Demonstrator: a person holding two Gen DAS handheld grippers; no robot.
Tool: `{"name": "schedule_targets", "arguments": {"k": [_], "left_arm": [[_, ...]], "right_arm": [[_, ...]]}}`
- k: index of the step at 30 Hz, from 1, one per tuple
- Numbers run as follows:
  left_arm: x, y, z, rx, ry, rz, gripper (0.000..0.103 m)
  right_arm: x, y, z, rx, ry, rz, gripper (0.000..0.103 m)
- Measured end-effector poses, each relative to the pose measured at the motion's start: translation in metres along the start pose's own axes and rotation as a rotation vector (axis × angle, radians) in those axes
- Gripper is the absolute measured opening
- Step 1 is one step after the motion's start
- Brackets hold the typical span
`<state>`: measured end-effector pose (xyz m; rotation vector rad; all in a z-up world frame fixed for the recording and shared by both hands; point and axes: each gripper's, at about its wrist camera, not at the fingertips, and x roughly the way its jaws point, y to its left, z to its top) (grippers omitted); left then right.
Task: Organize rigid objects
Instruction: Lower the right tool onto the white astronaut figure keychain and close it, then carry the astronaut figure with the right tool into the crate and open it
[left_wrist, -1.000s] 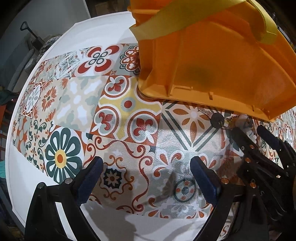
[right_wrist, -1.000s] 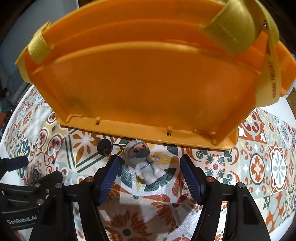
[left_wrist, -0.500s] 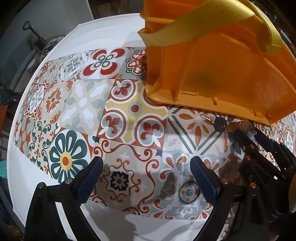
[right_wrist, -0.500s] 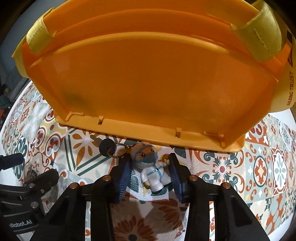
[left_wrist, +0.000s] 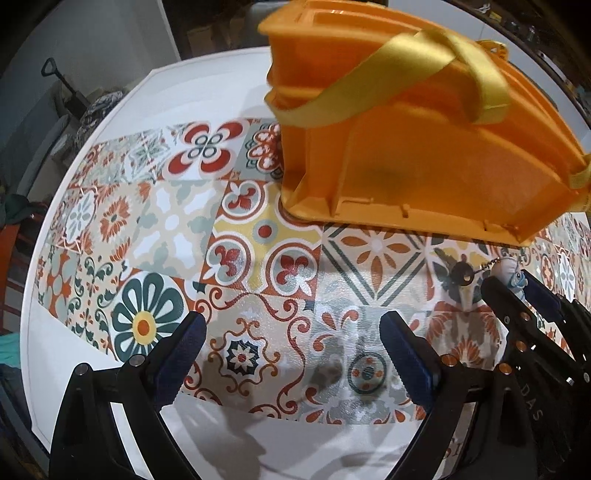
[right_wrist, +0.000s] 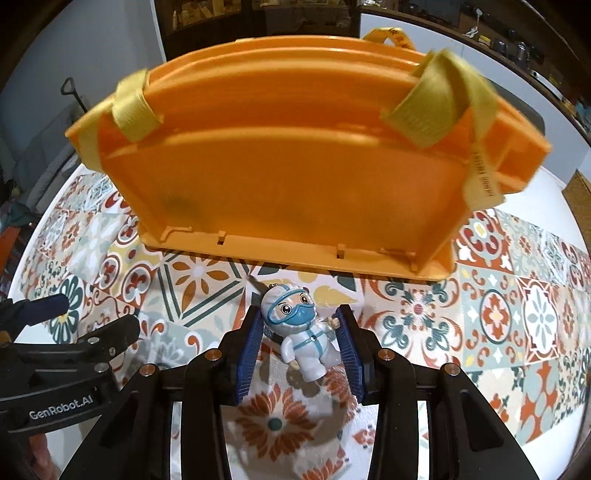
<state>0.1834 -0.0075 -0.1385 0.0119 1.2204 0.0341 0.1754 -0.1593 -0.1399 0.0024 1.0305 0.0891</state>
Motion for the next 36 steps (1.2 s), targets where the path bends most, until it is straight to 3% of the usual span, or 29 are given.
{"name": "schedule_targets", "arguments": {"k": [15, 36], "left_arm": [[-0.043, -0.005, 0.003, 0.03, -0.073, -0.028, 0.096], [-0.117, -0.005, 0.03, 0.076, -0.267, -0.069, 0.103]], "right_arm": [[-0.067, -0.017, 0.007, 0.016, -0.061, -0.002, 0.041], [-0.127, -0.019, 0.048, 0.044, -0.185, -0.009, 0.041]]}}
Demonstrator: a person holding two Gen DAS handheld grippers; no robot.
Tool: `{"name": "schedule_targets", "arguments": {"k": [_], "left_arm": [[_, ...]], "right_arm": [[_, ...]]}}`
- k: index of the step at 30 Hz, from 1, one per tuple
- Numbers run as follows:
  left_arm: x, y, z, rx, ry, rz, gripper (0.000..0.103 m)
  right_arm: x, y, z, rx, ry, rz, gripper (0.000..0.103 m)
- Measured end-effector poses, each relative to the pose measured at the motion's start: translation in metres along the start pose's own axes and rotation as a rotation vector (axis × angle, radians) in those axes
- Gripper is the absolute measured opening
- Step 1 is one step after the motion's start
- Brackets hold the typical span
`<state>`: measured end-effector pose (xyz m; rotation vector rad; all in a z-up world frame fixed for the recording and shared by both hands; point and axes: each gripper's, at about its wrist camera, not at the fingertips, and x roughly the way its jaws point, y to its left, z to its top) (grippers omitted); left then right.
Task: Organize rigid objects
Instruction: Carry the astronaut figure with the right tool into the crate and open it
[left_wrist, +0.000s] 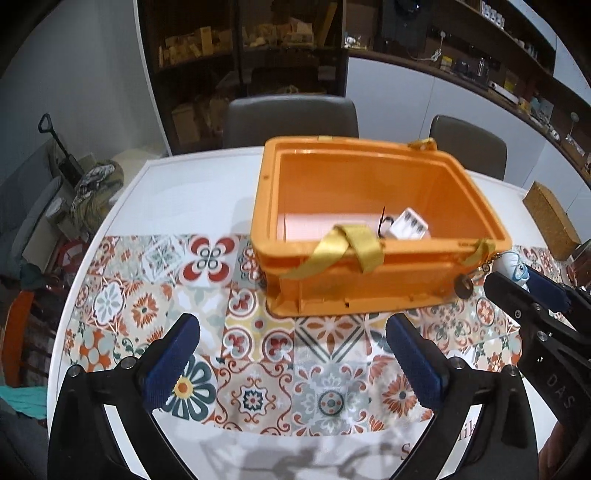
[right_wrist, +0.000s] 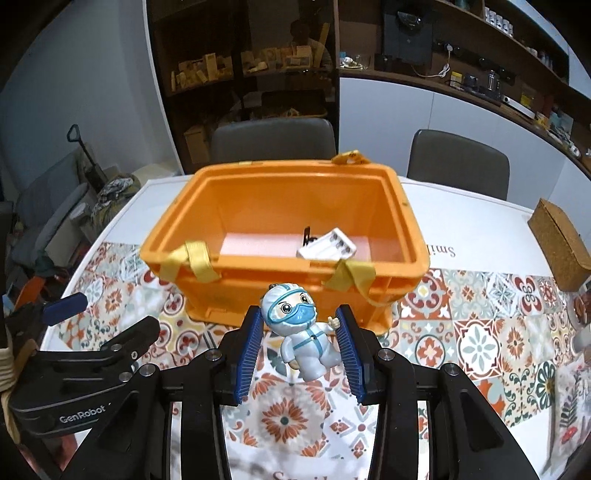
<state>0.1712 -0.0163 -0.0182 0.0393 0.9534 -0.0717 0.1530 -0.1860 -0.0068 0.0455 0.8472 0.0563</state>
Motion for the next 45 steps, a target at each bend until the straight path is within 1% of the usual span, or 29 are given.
{"name": "schedule_targets", "arguments": {"k": [7, 12, 23, 31, 37, 45], "left_arm": [[-0.008, 0.005, 0.02, -0.009, -0.029, -0.021, 0.103], [-0.013, 0.007, 0.033, -0.009, -0.054, -0.018, 0.103], [-0.012, 0.017, 0.058, -0.037, -0.082, -0.032, 0.103], [-0.005, 0.024, 0.07, -0.039, -0.096, -0.005, 0.103], [0.007, 0.035, 0.079, -0.056, -0.084, 0.028, 0.103], [0.021, 0.044, 0.084, -0.071, -0.063, 0.049, 0.103]], "right_arm": [[-0.005, 0.004, 0.019, -0.002, -0.028, 0.0, 0.041], [-0.005, 0.005, 0.031, 0.002, -0.033, 0.001, 0.041], [0.009, 0.009, 0.065, -0.011, -0.046, -0.013, 0.041], [0.03, 0.016, 0.081, -0.032, -0.024, -0.024, 0.041], [0.048, 0.022, 0.093, -0.045, -0.008, -0.015, 0.041], [0.074, 0.03, 0.1, -0.046, 0.055, 0.002, 0.041]]}}
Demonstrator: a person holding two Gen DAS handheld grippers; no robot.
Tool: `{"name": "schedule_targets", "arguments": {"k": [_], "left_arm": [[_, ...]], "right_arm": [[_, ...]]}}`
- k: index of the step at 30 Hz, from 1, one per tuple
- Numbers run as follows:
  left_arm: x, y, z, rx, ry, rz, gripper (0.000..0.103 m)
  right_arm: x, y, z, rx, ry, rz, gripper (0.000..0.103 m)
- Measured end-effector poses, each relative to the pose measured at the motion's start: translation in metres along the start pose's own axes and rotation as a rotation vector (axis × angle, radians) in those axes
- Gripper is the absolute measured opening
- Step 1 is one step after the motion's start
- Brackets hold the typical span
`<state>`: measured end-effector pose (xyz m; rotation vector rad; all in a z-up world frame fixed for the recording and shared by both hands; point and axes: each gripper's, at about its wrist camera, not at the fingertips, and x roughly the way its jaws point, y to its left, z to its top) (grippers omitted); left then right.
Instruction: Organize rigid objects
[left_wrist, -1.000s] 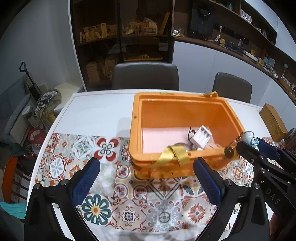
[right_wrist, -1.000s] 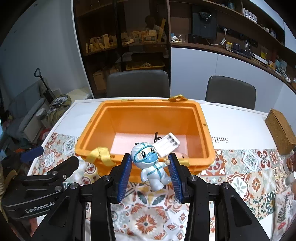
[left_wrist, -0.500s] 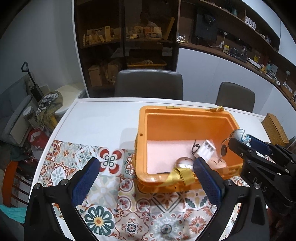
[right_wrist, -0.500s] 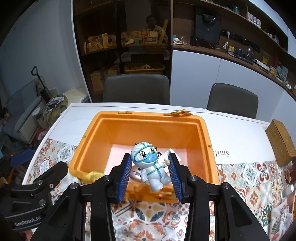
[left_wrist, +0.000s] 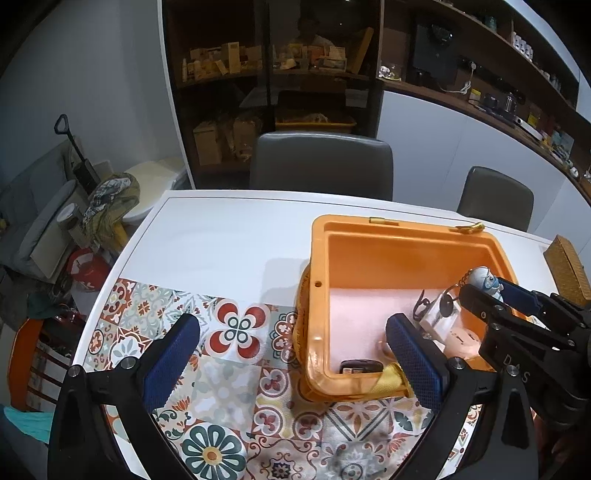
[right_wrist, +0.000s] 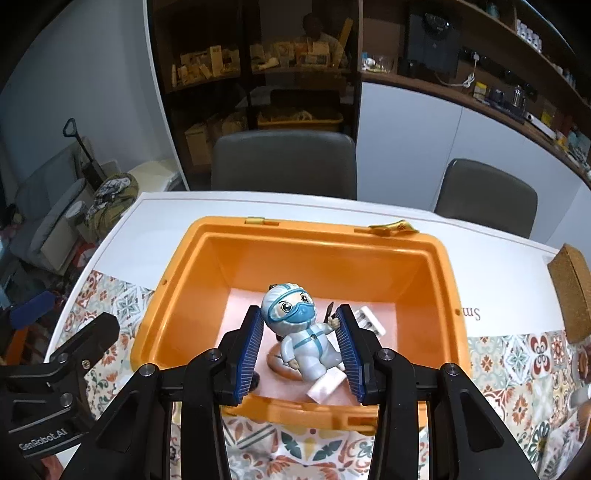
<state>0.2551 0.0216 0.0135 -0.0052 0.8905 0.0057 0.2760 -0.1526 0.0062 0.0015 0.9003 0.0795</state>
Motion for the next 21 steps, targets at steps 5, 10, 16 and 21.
{"name": "schedule_targets", "arguments": {"k": [5, 10, 16, 21], "left_arm": [[0.004, 0.0, -0.001, 0.006, 0.005, 0.007, 0.103], [0.0, -0.001, -0.003, 0.012, 0.004, 0.0, 0.103], [-0.017, -0.005, -0.006, 0.019, -0.017, -0.011, 0.103], [-0.036, -0.01, -0.008, 0.037, -0.043, -0.022, 0.103]], "right_arm": [[0.003, -0.001, -0.002, 0.019, 0.0, -0.028, 0.068], [-0.002, -0.007, -0.007, 0.036, 0.01, -0.044, 0.068], [-0.02, -0.014, -0.017, 0.063, 0.015, -0.084, 0.07], [-0.047, -0.019, -0.024, 0.075, -0.014, -0.104, 0.078]]}}
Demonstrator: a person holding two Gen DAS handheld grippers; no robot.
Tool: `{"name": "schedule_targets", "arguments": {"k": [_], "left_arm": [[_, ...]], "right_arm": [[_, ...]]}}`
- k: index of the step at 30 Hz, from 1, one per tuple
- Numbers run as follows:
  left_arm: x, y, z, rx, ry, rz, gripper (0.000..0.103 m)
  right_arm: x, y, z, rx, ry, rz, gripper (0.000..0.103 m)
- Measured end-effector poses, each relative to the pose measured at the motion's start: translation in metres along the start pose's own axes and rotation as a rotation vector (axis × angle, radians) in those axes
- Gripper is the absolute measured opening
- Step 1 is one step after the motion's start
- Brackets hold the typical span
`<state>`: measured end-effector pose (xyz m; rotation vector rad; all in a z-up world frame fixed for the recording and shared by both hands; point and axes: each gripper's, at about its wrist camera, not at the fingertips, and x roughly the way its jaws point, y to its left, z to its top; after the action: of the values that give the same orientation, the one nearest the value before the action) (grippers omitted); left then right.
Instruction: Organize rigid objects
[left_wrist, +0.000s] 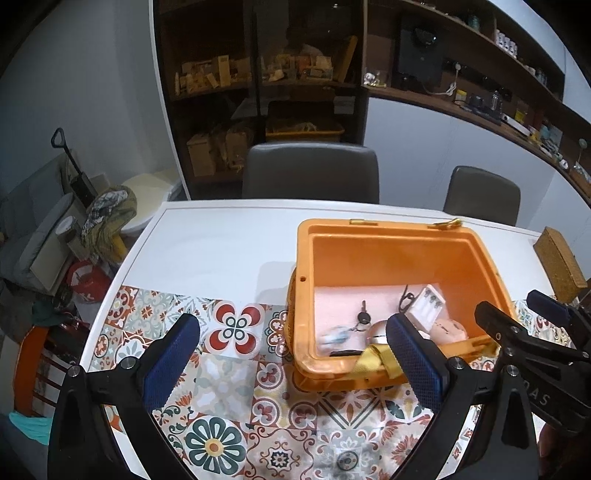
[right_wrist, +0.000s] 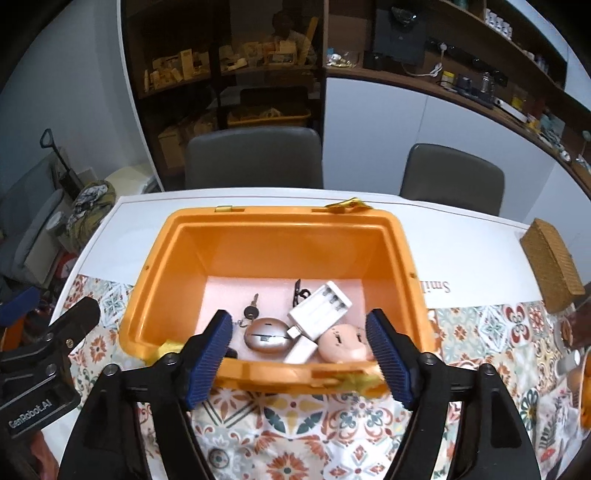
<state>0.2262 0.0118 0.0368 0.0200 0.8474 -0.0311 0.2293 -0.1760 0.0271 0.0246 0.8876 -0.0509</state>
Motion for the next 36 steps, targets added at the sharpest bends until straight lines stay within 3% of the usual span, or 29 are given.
{"name": "schedule_targets", "arguments": {"k": [10, 21, 27, 36], "left_arm": [[-0.041, -0.012, -0.015, 0.038, -0.03, -0.037, 0.103], [-0.067, -0.021, -0.046, 0.087, -0.027, -0.063, 0.103], [-0.075, -0.025, -0.063, 0.125, -0.033, -0.026, 0.103], [-0.084, -0.026, -0.085, 0.118, -0.002, -0.052, 0.103]], "right_arm": [[-0.052, -0.019, -0.024, 0.039, -0.046, -0.01, 0.09], [-0.087, -0.03, -0.061, 0.048, -0.05, -0.036, 0.09], [-0.101, -0.032, -0.078, 0.051, -0.05, -0.047, 0.09], [-0.115, -0.03, -0.102, 0.03, -0.041, -0.058, 0.09]]}}
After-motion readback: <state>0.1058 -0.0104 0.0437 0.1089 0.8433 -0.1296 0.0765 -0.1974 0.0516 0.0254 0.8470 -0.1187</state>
